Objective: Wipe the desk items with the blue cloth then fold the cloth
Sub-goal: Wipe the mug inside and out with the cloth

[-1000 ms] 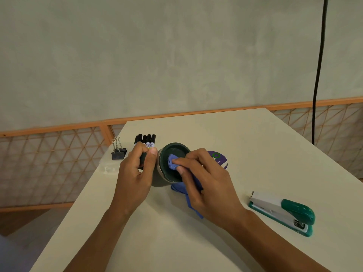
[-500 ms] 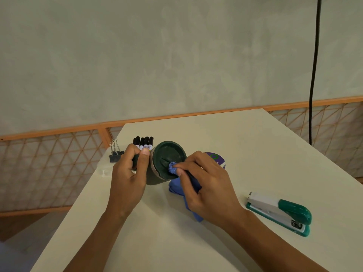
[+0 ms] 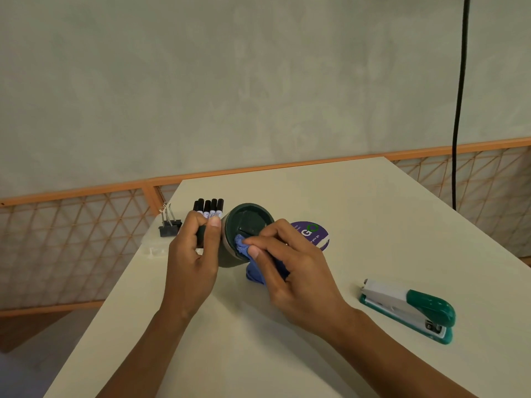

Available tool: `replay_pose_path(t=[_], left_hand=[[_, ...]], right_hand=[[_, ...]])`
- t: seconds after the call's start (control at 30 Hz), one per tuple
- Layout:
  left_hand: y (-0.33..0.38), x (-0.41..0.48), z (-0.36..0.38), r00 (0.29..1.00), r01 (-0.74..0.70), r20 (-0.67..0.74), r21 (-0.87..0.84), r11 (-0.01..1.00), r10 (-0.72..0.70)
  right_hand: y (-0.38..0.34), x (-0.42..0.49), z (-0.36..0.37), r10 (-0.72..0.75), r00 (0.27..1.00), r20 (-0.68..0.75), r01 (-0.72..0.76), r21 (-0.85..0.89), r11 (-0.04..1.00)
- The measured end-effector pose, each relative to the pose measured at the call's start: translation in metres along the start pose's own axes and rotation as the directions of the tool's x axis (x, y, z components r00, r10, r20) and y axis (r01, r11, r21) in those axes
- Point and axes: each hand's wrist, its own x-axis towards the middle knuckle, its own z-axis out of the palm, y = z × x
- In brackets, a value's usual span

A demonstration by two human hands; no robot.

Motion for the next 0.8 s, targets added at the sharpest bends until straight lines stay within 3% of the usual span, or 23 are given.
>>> replay_pose_path(t=[0.23,0.4,0.53,0.67,0.8], left_hand=[[0.005,0.000,0.001,1.000,0.002,-0.017,-0.019,1.000,-0.002],[-0.008,0.003,-0.004,1.000,-0.027,0.000,0.040,0.999,0.027],[-0.014,0.004,-0.005,0.999,-0.025,0.035,0.070,0.997,0.022],[-0.017,0.007,-0.006,0.997,-0.020,0.077,0.044,0.999,0.017],[-0.016,0.006,-0.007,0.990,-0.006,0.140,0.017,1.000,0.004]], right_hand=[[-0.010,0.003,0.004,0.074,0.997,0.019,-0.075,0.055,0.996],[0.010,0.006,-0.006,-0.048,0.994,0.097,0.064,-0.168,0.984],[0.018,0.011,-0.019,-0.114,0.976,0.187,0.176,-0.360,0.916],[0.027,0.017,-0.031,-0.099,0.980,0.173,0.175,-0.511,0.842],[0.030,0.018,-0.035,-0.155,0.975,0.160,0.219,-0.555,0.803]])
